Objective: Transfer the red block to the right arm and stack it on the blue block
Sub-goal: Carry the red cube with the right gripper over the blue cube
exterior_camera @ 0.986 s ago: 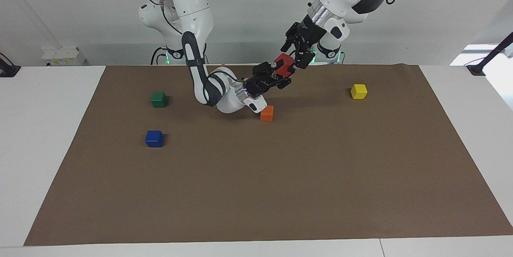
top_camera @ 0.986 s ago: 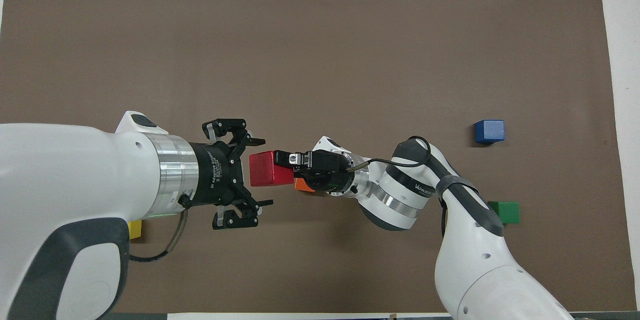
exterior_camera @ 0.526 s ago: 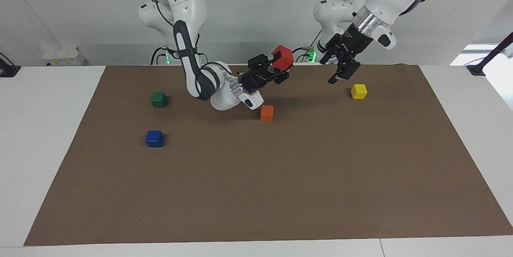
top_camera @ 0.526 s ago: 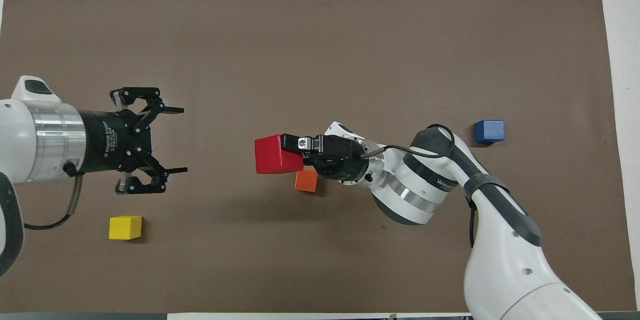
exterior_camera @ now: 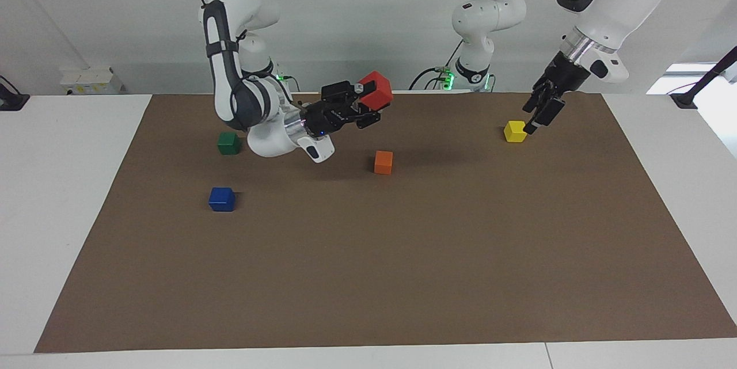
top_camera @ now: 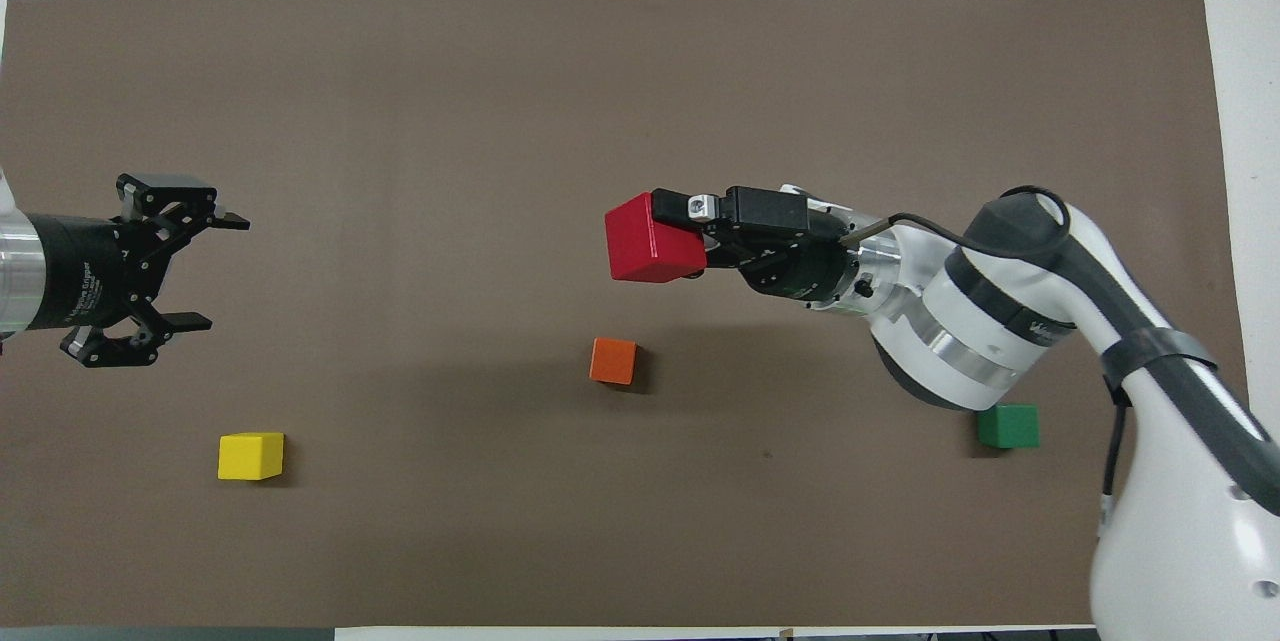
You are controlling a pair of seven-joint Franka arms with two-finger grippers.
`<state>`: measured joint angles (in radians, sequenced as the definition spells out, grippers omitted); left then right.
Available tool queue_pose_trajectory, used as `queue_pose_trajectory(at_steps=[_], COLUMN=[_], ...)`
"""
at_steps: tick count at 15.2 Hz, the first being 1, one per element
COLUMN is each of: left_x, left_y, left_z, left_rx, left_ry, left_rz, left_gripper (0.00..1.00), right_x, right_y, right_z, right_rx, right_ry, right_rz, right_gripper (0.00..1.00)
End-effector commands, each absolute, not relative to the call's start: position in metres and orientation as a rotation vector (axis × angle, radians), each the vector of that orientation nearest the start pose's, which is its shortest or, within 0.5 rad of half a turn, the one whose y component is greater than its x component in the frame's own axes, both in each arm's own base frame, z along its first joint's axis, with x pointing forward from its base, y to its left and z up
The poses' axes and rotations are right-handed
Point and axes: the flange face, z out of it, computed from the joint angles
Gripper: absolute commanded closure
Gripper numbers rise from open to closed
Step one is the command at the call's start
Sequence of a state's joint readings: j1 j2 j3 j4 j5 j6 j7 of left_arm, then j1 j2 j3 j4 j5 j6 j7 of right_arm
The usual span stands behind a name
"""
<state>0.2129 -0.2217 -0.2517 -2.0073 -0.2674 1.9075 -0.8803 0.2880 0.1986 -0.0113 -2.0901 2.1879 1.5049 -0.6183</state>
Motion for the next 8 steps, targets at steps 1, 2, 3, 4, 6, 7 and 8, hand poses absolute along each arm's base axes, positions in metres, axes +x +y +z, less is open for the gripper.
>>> queue_pose_trajectory(at_steps=[1, 2, 3, 4, 6, 7, 8], left_x=[0.517, 0.523, 0.532, 0.540, 0.547, 0.547, 0.552], left_y=[-0.039, -0.037, -0.034, -0.033, -0.030, -0.030, -0.026], left_z=[0.567, 0.573, 0.578, 0.578, 0.584, 0.588, 0.598], left_rx=[-3.104, -3.121, -3.117, -3.103, -3.125, -3.119, -3.100], left_ry=[-1.019, -0.965, -0.921, -0.856, -0.579, -0.419, -0.328], left_rz=[-0.120, -0.122, -0.134, -0.116, -0.052, -0.026, -0.029], left_gripper=[0.00, 0.00, 0.00, 0.00, 0.00, 0.00, 0.00], right_x=[0.546, 0.547, 0.548, 0.548, 0.546, 0.547, 0.547], right_y=[0.216, 0.207, 0.198, 0.189, 0.179, 0.172, 0.165], right_z=[0.478, 0.488, 0.499, 0.509, 0.520, 0.524, 0.527], right_rx=[-1.209, -1.259, -1.308, -1.365, -1.491, -1.548, -1.610], right_ry=[0.165, 0.164, 0.163, 0.165, 0.146, 0.135, 0.125], right_rz=[0.064, 0.061, 0.060, 0.067, 0.063, 0.058, 0.065], right_gripper=[1.00, 1.00, 1.00, 1.00, 1.00, 1.00, 1.00])
